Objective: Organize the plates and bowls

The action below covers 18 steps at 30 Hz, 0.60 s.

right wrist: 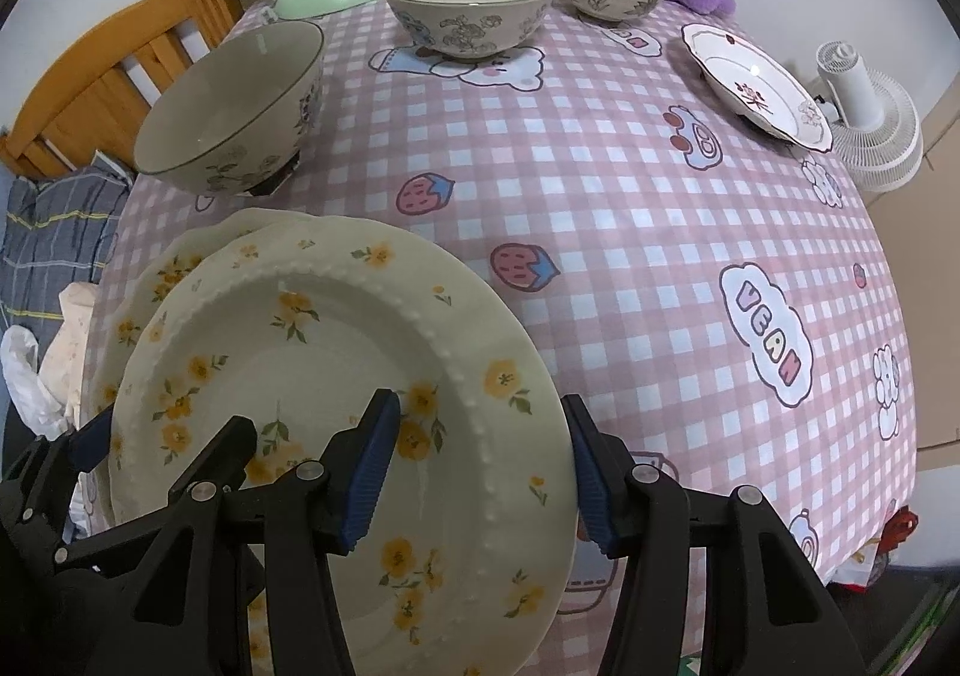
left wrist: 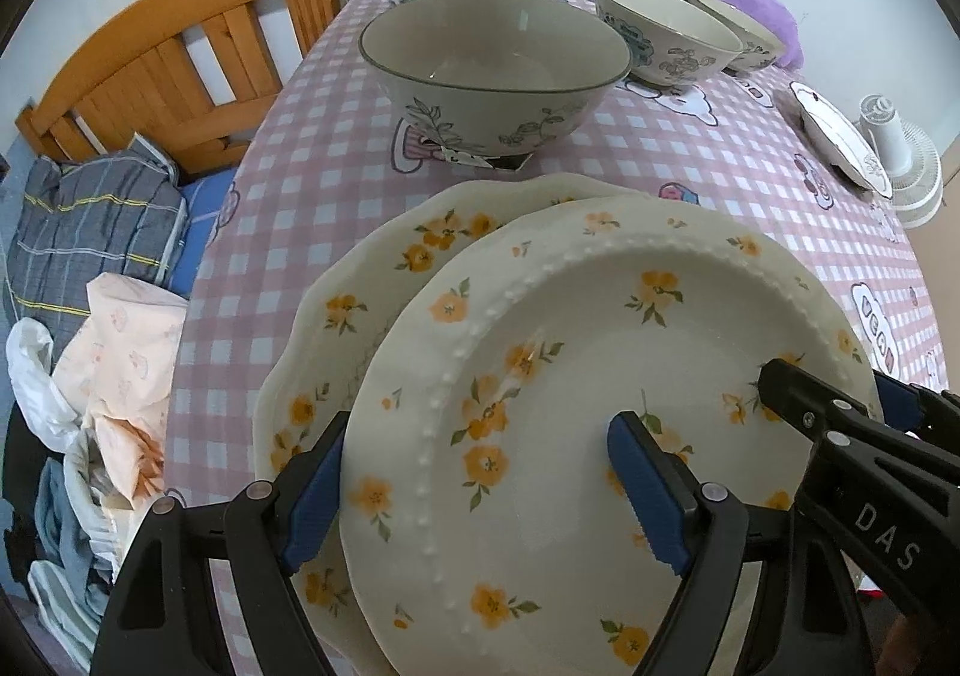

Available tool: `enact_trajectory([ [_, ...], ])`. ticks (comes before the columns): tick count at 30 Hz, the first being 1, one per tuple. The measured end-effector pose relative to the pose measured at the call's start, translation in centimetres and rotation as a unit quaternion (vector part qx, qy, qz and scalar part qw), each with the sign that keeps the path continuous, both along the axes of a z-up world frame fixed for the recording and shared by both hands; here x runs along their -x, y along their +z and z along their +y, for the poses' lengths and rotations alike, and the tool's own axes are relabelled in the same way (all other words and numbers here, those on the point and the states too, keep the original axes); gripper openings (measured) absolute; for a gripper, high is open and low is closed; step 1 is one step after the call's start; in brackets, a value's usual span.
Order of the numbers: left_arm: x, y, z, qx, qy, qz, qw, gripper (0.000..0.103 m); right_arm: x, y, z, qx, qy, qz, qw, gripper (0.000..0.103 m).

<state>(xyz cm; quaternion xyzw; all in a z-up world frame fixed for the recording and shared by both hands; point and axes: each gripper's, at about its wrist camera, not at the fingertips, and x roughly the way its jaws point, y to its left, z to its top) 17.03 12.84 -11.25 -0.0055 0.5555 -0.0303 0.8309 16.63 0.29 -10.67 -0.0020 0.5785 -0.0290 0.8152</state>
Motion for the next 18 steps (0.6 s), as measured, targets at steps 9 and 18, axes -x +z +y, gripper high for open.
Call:
enact_trajectory([
  [9, 0.3, -0.1, -0.6, -0.039, 0.017, -0.009, 0.9991, 0.086, 0.1, -0.4, 0.1, -0.009, 0.009, -0.009, 1.000, 0.057],
  [18, 0.6, 0.1, -1.7, -0.097, 0.014, -0.020, 0.9950, 0.086, 1.4, 0.0, -0.8, -0.017, 0.009, -0.011, 1.000, 0.051],
])
